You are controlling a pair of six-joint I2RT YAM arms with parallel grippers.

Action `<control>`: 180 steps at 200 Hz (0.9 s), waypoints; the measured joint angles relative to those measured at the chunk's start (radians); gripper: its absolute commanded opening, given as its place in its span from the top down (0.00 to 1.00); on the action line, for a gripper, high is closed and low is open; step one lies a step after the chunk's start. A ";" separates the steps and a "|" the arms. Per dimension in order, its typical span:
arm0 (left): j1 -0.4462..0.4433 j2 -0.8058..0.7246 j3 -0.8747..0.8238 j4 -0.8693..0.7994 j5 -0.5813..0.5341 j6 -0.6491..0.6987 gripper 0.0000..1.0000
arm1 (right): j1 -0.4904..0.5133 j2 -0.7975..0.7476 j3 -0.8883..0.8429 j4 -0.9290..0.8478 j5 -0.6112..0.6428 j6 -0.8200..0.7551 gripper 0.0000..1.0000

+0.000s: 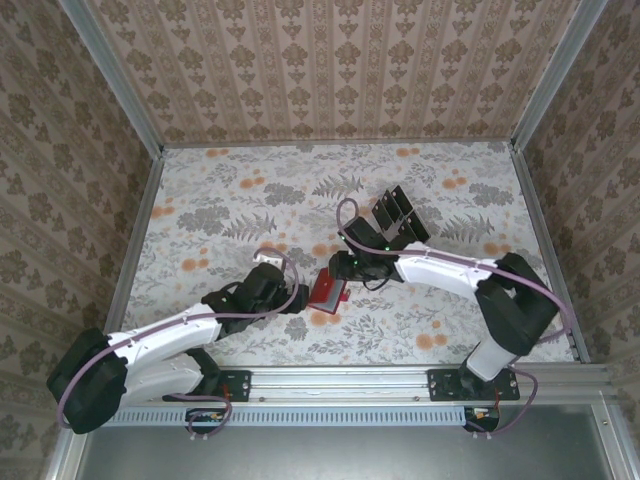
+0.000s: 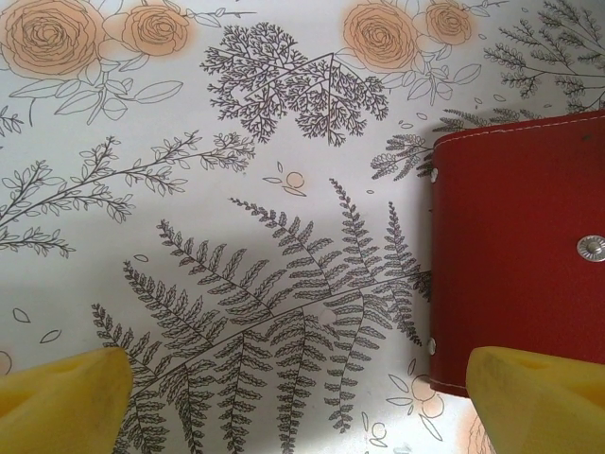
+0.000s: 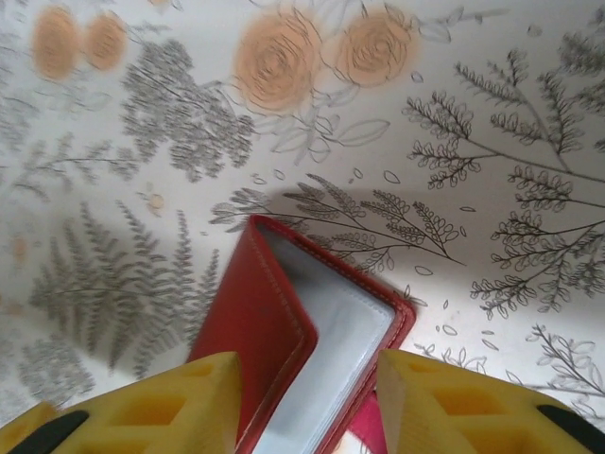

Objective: Put the credit cards into the card holder
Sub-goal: Close the card holder at the center of the table.

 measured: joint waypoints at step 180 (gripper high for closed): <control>-0.077 0.124 0.029 0.055 -0.006 0.035 0.00 | 0.000 0.167 0.053 0.026 -0.022 -0.054 0.75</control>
